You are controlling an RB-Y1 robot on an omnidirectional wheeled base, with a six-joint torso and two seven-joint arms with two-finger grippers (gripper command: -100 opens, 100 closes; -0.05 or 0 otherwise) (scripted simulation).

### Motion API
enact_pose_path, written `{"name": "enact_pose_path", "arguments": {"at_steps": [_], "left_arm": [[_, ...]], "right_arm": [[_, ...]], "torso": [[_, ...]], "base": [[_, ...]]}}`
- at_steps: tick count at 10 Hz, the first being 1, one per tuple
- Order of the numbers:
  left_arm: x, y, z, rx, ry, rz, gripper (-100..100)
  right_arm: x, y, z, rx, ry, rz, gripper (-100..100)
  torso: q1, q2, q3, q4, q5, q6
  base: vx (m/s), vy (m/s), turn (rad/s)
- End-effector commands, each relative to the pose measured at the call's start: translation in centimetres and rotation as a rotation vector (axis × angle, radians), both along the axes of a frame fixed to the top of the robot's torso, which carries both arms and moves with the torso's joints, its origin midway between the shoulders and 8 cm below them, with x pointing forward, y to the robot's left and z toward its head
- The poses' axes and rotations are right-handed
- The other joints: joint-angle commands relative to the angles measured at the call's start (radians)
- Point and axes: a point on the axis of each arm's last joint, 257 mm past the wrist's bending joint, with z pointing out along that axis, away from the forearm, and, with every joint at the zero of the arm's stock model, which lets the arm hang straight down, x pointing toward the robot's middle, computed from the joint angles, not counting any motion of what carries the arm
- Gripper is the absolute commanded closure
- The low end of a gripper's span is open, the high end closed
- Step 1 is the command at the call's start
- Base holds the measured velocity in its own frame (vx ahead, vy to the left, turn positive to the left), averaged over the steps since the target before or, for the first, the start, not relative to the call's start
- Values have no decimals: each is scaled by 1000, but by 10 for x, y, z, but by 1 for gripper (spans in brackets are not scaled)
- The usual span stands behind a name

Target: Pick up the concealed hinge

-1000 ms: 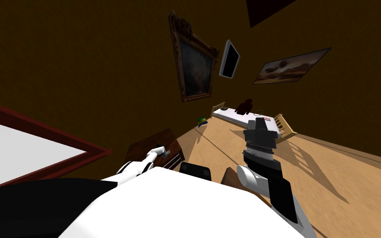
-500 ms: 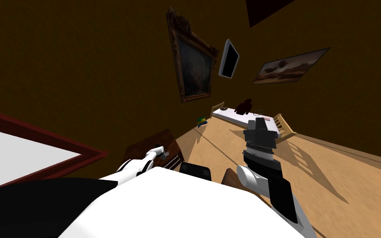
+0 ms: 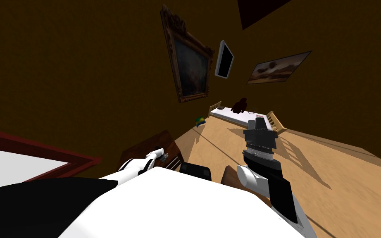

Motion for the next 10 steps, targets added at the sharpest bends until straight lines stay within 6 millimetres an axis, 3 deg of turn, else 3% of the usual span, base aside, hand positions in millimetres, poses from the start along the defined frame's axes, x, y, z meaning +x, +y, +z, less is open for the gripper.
{"name": "enact_pose_path", "arguments": {"at_steps": [1,2,3,4,8,9,10], "left_arm": [[-4,-1,-2,3,-5,11,-100],[-14,-5,-9,3,-5,34,-100],[-9,-2,-6,2,-2,23,-100],[-10,-4,-7,0,-2,26,100],[-11,-5,-7,-2,0,24,100],[-10,-5,-7,-2,0,24,0],[-7,-2,-4,3,-5,19,100]], "right_arm": [[0,0,0,0,0,0,0],[0,0,0,0,0,0,0],[0,0,0,0,0,0,0],[0,0,0,0,0,0,0],[0,0,0,0,0,0,0],[0,0,0,0,0,0,0],[0,0,0,0,0,0,0]], "torso": [[0,0,0,0,0,0],[-1,0,0,0,0,-1],[-1,0,0,0,0,0],[0,-1,-1,0,0,0],[0,-3,-2,-1,0,-1],[0,-3,-2,-1,1,-1],[1,-3,-2,-1,1,-1]], "base": [[5,66,-73],[-4,63,-152],[-6,31,-43],[0,0,0],[0,0,0],[0,0,0],[7,-18,110]]}}
